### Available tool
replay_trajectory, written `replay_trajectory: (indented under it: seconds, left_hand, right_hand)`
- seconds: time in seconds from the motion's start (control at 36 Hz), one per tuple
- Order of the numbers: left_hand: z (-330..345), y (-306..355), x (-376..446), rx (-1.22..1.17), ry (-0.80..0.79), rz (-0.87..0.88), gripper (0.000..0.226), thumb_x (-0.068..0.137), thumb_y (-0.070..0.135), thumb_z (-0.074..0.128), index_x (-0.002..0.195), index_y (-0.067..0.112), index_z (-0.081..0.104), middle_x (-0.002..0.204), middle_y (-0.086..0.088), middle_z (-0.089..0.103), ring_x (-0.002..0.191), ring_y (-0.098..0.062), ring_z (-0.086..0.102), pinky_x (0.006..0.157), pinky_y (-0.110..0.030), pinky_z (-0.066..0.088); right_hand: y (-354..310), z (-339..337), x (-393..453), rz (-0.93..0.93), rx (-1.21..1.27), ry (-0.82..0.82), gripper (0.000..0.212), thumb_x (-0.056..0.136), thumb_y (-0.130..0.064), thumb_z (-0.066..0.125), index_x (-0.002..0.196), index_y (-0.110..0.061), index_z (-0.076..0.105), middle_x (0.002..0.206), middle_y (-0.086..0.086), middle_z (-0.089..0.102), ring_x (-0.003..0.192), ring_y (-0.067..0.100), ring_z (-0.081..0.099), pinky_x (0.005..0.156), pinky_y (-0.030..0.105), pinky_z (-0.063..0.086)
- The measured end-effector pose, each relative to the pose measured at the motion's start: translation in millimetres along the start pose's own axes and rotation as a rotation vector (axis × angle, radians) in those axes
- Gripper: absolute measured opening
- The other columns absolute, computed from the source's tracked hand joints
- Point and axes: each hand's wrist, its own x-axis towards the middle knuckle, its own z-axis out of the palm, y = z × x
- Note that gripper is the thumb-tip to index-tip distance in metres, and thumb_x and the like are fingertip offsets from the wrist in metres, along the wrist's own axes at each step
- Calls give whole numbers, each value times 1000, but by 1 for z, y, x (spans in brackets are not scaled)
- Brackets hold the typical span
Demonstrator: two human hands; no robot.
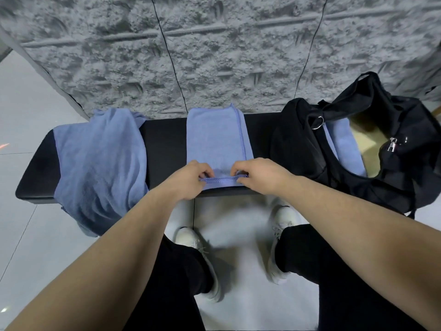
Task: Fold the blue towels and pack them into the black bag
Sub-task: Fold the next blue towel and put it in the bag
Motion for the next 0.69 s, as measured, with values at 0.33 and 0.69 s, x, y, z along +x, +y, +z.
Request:
replay_trajectory:
  seconds: [0.33,0.69]
  left_hand:
    - [-2,8,-3,44,46,-11,37,85,-3,48,94,33,55,90,7,54,79,-18,53,77,-39,51]
    - [3,23,-5,315,200,-42,37,84,-4,46,98,23,67,93,5,49,82,-26,54,69,-33,46]
  right_hand:
    - [-6,7,7,-188,-313,161,31,99,-21,47,117,-29,71,109,-1,55,101,23,44,80,30,29]
    - [-14,10,8,-83,-260,108,30,94,-8,46,108,-25,65,100,0,57,84,31,59,73,42,52]
